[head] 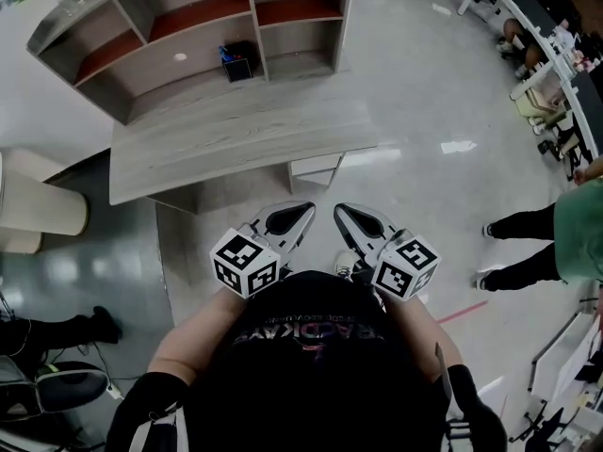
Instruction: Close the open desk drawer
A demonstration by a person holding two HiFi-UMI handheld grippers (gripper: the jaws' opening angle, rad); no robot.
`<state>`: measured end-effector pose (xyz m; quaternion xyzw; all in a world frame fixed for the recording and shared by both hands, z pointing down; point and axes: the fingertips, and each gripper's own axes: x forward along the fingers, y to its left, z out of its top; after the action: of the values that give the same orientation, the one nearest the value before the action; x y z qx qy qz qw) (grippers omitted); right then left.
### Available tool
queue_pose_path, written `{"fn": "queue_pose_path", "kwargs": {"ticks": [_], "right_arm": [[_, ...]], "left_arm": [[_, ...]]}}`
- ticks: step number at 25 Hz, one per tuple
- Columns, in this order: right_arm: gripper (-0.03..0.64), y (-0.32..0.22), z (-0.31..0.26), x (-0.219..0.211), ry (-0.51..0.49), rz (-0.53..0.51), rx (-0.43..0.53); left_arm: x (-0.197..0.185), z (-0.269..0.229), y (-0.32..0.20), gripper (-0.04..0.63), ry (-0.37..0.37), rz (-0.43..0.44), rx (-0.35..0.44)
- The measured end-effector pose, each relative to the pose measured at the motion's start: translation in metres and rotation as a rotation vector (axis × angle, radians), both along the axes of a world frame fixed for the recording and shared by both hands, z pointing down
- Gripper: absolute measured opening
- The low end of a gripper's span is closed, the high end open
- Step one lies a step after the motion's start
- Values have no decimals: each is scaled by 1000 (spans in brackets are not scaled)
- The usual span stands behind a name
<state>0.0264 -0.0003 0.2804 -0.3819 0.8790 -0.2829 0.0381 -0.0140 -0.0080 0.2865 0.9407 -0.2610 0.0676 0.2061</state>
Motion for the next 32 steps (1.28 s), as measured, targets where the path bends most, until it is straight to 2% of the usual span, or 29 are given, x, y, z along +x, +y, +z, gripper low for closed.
{"fn": "queue_pose_path", "kwargs": {"ticks": [8, 15, 32], "right_arm": [[17, 5, 13, -7, -12, -19, -50], [17, 9, 16, -17, -11, -48, -59], [17, 15, 19, -15, -7, -39, -70]], "left_arm": [[0, 9, 7, 11, -20, 20, -19], [-4, 11, 10, 11, -28, 14, -34], [-3, 11, 15, 11, -20, 16, -32]]}}
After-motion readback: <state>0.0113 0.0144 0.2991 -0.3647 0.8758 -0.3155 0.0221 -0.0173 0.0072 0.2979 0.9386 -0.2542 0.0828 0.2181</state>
